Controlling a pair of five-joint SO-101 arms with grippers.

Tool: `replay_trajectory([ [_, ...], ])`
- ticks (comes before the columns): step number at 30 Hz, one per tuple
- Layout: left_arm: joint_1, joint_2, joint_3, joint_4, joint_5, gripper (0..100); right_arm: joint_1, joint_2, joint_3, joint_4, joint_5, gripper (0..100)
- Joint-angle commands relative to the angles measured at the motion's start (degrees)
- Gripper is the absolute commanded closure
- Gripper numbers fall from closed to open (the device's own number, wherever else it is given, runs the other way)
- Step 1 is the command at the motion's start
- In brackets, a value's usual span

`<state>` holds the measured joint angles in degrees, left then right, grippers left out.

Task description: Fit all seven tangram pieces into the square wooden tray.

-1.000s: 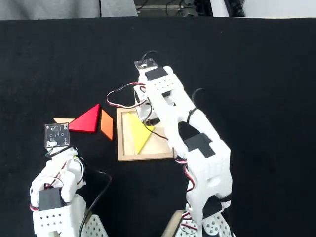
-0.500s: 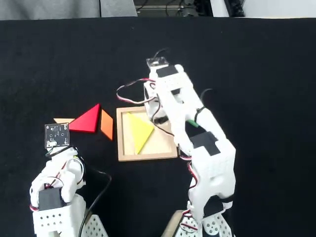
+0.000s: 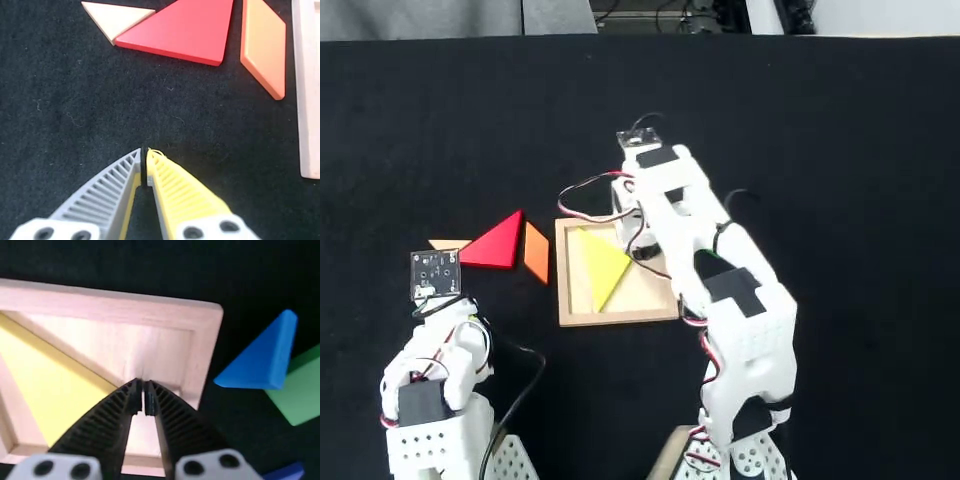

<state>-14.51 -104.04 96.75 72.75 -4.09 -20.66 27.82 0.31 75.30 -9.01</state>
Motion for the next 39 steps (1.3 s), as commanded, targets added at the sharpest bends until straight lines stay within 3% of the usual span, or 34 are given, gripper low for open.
replay_trajectory([
  [1,-0.7,-0.2,0.7,0.0,0.0,97,-4.6,-0.7,0.3,-0.9,0.8,98.8],
  [18,-0.7,-0.2,0.7,0.0,0.0,97,-10.8,-0.9,-1.6,-0.4,0.4,98.8],
  [29,-0.7,-0.2,0.7,0.0,0.1,97,-1.6,-12.4,-1.0,3.5,0.5,98.8],
  [34,-0.4,-0.2,0.7,-1.1,0.0,97,1.9,-16.0,5.0,-1.1,0.5,98.8],
  [39,-6.5,-0.2,-4.2,-4.9,0.0,97,4.0,-23.3,12.4,-6.0,0.5,98.8],
])
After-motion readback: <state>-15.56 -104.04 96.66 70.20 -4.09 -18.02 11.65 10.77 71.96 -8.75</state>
